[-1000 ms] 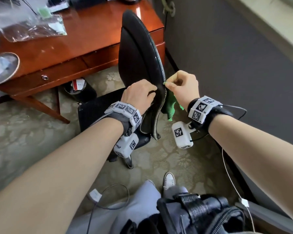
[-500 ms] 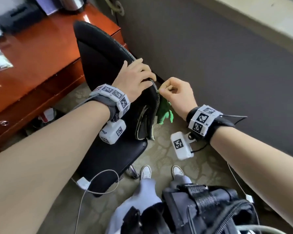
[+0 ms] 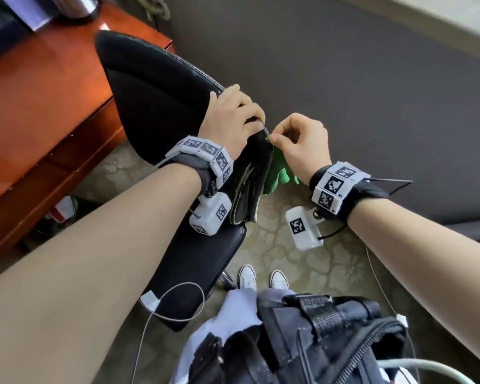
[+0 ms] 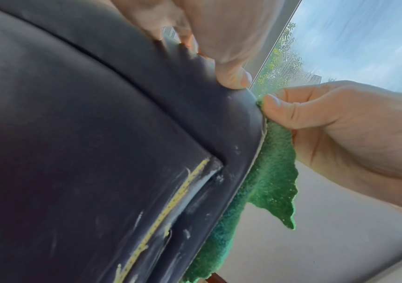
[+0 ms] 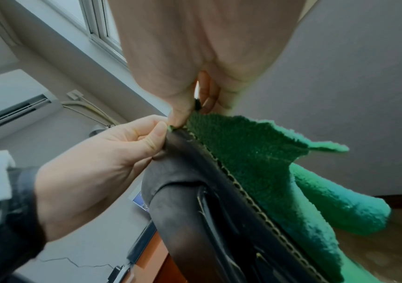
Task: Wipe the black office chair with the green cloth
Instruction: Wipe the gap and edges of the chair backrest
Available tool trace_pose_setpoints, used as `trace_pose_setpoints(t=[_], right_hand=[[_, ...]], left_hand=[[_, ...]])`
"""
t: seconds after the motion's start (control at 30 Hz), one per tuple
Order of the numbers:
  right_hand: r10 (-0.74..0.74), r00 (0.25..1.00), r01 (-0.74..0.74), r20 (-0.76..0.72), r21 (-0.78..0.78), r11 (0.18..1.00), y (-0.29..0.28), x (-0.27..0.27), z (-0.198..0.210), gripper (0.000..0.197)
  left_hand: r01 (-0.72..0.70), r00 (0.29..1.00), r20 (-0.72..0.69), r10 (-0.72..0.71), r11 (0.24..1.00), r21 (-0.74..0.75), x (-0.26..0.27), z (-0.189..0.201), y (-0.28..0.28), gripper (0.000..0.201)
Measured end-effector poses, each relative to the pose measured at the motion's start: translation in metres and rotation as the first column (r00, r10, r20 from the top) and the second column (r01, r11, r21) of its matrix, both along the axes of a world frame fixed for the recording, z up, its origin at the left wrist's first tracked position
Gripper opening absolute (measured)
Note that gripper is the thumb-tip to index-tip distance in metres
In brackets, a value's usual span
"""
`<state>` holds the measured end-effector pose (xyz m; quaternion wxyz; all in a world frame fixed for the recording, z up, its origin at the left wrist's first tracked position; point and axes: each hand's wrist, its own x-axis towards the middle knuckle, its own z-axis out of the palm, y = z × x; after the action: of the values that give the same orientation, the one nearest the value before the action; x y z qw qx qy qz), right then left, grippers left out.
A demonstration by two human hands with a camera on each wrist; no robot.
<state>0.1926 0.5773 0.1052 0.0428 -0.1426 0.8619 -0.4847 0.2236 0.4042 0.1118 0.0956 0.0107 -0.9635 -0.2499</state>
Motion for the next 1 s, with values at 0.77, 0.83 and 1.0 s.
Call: trace_pose_setpoints(t=[0.77,0.83,1.0], right_hand=[[0.199,0.98,-0.197,-0.011,0.108,0.974,0.002,-0.017,0.006,0.01],[0.225,0.974,-0.223,0.003,0.137,0.965,0.009,-0.017,0.008,0.009],[0.102,0.994,-0.098,0.029,-0.092,0.991,0.0,-0.038,0.028,0.009]], left_hand=[[0.018,0.998,0.066,-0.022,0.998,0.052,0.002,0.007,-0.007,0.026],[0.019,0.996,0.088,-0.022,0.999,0.033,0.002,0.01,-0.013,0.039],[-0.077,0.99,0.114,0.08,0.997,-0.029,0.001,0.009,-0.014,0.047]])
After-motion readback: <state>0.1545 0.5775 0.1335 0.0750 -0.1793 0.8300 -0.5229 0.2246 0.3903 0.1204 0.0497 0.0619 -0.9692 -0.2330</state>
